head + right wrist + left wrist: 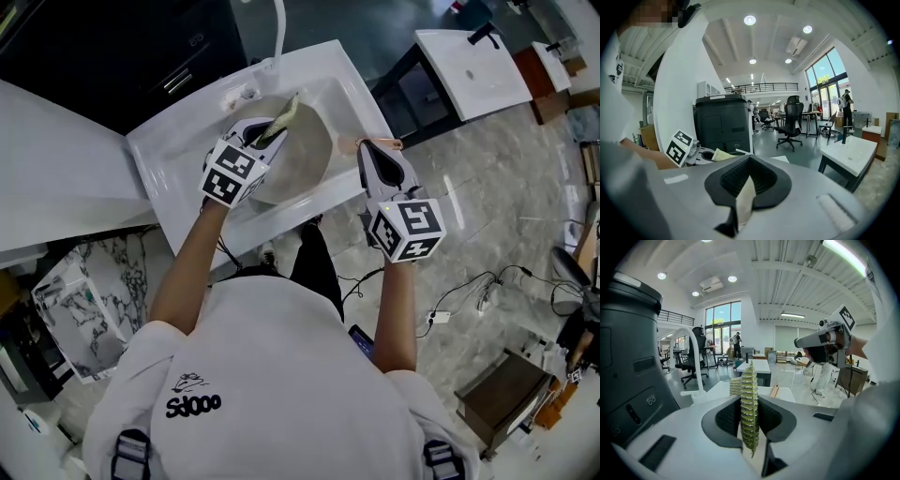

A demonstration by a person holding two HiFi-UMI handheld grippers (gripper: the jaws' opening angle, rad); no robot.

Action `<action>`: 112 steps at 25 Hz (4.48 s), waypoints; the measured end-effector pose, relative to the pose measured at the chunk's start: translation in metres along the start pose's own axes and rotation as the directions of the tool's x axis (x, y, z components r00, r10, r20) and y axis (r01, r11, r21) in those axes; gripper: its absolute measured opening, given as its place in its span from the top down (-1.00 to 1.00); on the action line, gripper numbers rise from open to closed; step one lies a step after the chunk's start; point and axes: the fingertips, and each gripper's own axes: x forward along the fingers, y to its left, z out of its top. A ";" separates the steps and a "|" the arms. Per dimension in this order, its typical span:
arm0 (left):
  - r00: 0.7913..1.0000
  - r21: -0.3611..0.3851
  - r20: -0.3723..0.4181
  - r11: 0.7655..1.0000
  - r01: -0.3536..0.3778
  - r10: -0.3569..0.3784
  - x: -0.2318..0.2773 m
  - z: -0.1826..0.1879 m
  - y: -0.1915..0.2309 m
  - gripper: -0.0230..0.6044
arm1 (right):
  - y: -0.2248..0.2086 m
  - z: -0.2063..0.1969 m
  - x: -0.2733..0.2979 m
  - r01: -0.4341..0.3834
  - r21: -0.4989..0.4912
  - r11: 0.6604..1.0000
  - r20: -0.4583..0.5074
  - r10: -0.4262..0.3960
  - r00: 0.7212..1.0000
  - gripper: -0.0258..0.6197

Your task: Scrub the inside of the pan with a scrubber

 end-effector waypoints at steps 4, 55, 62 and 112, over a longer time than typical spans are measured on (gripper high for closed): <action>0.999 -0.024 -0.041 1.000 0.001 -0.002 0.022 -0.012 0.001 0.70 | -0.007 -0.011 0.013 -0.034 0.003 0.999 -0.042 0.034 0.999 0.89; 0.956 -0.252 -0.218 0.957 0.141 -0.198 0.179 -0.108 -0.012 0.71 | -0.069 -0.109 0.048 0.056 0.161 0.985 -0.277 -0.010 0.961 0.89; 0.926 -0.322 -0.171 0.907 0.271 -0.337 0.178 -0.108 -0.033 0.71 | -0.068 -0.118 0.034 0.084 0.166 0.983 -0.282 -0.035 0.959 0.90; 0.727 -0.137 -0.451 0.845 0.517 -0.518 0.159 -0.152 -0.090 0.72 | -0.047 -0.122 0.042 0.039 0.174 0.984 -0.306 0.016 0.952 0.89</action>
